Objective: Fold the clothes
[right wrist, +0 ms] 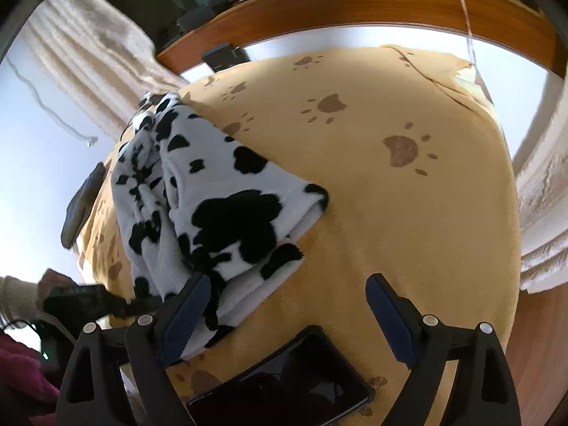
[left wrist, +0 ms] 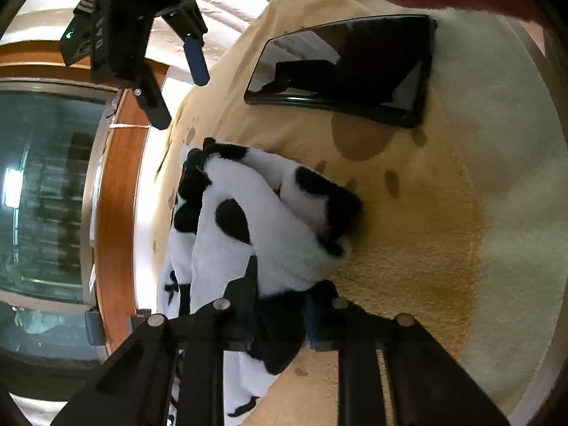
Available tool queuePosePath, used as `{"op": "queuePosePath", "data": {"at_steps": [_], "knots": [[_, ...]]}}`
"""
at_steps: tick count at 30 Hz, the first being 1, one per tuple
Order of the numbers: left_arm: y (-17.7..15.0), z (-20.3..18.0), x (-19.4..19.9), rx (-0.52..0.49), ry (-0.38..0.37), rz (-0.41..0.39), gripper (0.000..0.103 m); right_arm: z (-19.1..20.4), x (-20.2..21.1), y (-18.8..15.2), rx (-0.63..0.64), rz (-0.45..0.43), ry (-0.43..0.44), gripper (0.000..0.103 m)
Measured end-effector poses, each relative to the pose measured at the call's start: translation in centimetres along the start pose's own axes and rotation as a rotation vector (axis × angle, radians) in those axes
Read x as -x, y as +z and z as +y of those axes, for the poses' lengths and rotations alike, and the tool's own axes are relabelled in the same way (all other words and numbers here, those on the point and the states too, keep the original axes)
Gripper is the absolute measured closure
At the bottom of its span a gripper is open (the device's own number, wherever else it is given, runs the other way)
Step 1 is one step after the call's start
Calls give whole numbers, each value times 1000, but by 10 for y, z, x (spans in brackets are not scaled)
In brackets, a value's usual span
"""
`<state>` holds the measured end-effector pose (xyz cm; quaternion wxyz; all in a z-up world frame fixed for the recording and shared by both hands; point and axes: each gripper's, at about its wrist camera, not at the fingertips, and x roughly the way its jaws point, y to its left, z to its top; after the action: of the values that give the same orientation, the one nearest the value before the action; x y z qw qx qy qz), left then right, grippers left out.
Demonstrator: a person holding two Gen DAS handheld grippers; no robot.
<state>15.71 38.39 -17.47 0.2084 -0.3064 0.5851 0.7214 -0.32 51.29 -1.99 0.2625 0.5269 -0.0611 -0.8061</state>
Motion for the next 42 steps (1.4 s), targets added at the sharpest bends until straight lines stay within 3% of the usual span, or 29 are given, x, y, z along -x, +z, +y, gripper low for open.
{"op": "queuePosePath", "data": {"at_steps": [4, 6, 8, 9, 15, 17, 23, 32, 33, 35, 38, 42], "knots": [[-2, 24, 2, 148, -64, 9, 87, -9, 0, 15, -57, -12, 41, 14], [-4, 42, 1, 253, -116, 15, 88, -14, -5, 26, -81, -4, 61, 27], [-8, 56, 0, 329, -145, 18, 88, -19, -16, 40, -96, 16, 68, 61], [-9, 61, -1, 355, -150, 17, 89, -21, -22, 47, -103, 28, 70, 67], [-14, 65, 3, 408, -139, 10, 89, -32, -60, 80, -167, 93, 149, 65], [-13, 59, 7, 392, -132, 11, 89, -31, -67, 88, -154, 102, 143, 45], [-8, 53, 6, 372, -117, 8, 89, -29, -92, 98, -88, 186, 141, 43], [-7, 48, 5, 394, -100, 2, 89, 3, -103, 84, 119, 348, 190, 43], [-7, 48, 5, 395, -97, 1, 89, 3, -103, 85, 121, 358, 192, 46], [-7, 46, 6, 400, -98, 1, 89, 2, -107, 86, 116, 375, 190, 81], [-10, 54, 4, 462, -161, 5, 89, 3, -107, 86, 121, 388, 205, 87], [-29, 95, 1, 729, -345, 2, 90, 10, -97, 90, 81, 362, 285, 89]]}}
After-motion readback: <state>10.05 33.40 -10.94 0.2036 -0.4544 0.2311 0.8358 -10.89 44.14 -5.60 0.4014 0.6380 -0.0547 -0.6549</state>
